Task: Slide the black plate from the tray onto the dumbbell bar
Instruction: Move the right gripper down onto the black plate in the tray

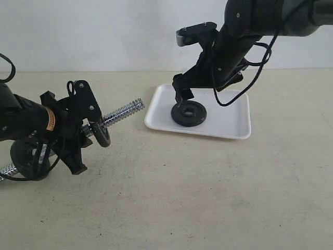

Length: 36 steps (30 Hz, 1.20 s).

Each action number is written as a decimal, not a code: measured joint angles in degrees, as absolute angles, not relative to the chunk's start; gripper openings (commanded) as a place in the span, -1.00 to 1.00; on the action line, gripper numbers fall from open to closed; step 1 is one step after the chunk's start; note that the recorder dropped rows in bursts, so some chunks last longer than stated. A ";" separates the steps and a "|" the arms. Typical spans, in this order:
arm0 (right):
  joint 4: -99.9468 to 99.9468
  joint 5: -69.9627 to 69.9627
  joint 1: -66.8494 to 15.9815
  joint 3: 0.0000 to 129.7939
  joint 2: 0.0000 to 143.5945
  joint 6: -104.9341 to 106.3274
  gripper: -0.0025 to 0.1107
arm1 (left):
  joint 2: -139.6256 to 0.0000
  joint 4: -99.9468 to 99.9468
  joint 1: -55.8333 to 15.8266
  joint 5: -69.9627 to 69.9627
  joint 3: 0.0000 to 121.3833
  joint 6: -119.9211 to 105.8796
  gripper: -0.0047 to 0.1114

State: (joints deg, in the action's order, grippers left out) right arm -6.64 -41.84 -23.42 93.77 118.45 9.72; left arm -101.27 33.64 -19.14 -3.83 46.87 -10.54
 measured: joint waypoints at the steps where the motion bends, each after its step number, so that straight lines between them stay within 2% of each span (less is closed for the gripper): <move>1: -6.64 -41.84 -23.42 94.46 119.07 9.72 0.69 | -101.27 33.64 -19.14 -3.96 46.87 -10.54 -0.84; 12: -8.25 -38.47 -23.42 99.28 124.15 8.28 0.69 | -101.14 33.50 -19.04 -5.48 46.87 -10.54 -0.84; 25: -7.33 -45.71 -23.42 110.38 133.64 3.71 0.69 | -101.14 33.50 -19.04 -5.88 46.87 -10.54 -0.84; 36: -0.90 -48.37 -23.42 111.37 136.54 -2.05 0.69 | -101.14 33.50 -19.04 -5.88 46.87 -10.54 -0.84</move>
State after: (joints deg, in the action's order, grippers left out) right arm -0.90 -48.37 -23.42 111.37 136.54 -2.05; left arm -101.14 33.50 -19.04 -5.88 46.87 -10.54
